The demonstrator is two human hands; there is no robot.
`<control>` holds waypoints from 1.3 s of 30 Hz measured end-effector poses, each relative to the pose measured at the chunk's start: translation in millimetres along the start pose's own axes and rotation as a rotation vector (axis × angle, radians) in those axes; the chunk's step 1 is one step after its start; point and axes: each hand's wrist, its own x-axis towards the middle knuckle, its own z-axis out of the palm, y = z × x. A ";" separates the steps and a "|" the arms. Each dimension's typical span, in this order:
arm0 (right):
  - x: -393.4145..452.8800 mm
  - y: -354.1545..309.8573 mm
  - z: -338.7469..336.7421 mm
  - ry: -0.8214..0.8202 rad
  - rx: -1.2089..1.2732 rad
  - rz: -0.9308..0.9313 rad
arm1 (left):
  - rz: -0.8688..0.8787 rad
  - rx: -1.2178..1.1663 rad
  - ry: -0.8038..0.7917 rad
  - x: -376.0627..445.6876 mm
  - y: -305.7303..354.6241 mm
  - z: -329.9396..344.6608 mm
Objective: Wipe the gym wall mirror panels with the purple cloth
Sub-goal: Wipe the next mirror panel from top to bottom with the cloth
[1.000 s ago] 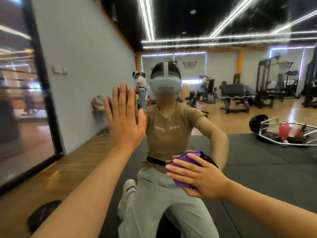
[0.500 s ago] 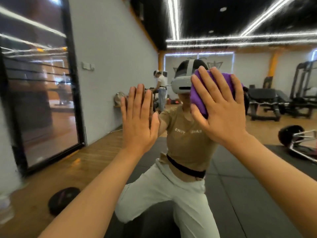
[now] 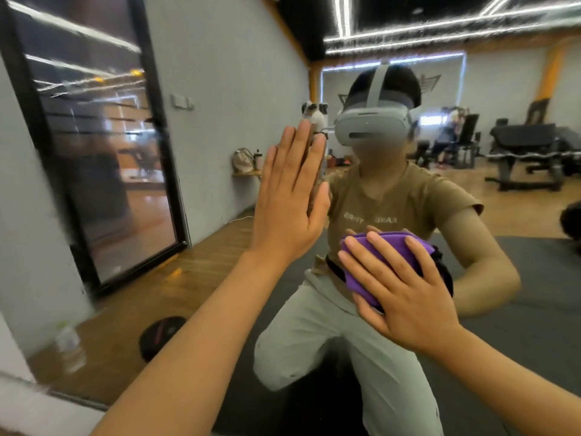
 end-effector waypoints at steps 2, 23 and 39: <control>0.5 0.0 -1.4 -0.002 -0.017 0.001 | 0.044 0.013 -0.028 -3.2 -5.1 -4.7; 120.4 66.6 -34.9 0.149 -0.119 0.277 | 0.004 0.070 0.014 -23.9 -52.9 -24.1; -6.1 -0.3 -9.1 -0.227 -0.102 -0.376 | -0.064 0.190 -0.052 -100.9 -87.4 -29.2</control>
